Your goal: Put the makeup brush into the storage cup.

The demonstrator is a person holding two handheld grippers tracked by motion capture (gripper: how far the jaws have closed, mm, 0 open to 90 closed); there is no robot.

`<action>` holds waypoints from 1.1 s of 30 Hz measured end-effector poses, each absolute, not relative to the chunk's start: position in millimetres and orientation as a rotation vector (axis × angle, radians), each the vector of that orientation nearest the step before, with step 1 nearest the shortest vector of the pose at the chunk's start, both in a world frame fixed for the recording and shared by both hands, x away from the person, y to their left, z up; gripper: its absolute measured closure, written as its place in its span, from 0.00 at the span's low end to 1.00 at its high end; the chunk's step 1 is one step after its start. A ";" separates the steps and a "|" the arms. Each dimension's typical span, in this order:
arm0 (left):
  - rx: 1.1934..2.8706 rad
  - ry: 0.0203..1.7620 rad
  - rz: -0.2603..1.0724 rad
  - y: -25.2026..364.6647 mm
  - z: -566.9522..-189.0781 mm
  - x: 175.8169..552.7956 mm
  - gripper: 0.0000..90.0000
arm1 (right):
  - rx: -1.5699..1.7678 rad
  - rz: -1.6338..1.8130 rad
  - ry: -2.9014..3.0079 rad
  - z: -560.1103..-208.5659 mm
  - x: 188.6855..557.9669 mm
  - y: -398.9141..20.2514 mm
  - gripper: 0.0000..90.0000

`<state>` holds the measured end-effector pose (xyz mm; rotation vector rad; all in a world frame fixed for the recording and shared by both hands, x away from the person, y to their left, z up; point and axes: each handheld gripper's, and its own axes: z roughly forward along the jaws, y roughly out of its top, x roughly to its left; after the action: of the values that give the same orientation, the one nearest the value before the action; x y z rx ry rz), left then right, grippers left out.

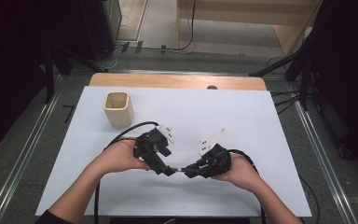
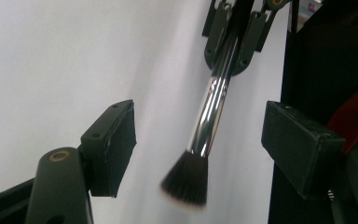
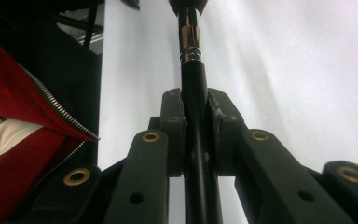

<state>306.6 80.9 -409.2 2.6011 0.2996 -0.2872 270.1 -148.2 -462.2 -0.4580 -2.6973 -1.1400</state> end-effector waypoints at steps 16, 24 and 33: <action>2.487 0.382 -0.228 104.0 -417.9 305.7 0.29 | -0.590 -1.157 -2.700 -460.7 267.5 -160.0 0.88; 2.442 0.434 -0.228 112.7 -417.7 304.7 0.29 | -0.684 -1.168 -2.695 -457.8 263.9 -168.8 0.88; 2.405 0.468 -0.199 118.9 -420.1 300.3 0.29 | -0.801 -1.209 -2.712 -455.2 254.3 -176.6 0.88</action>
<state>300.3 118.9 -420.1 2.4048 0.4684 -0.1988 254.3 -176.6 -455.2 -0.8006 -2.7117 -1.2087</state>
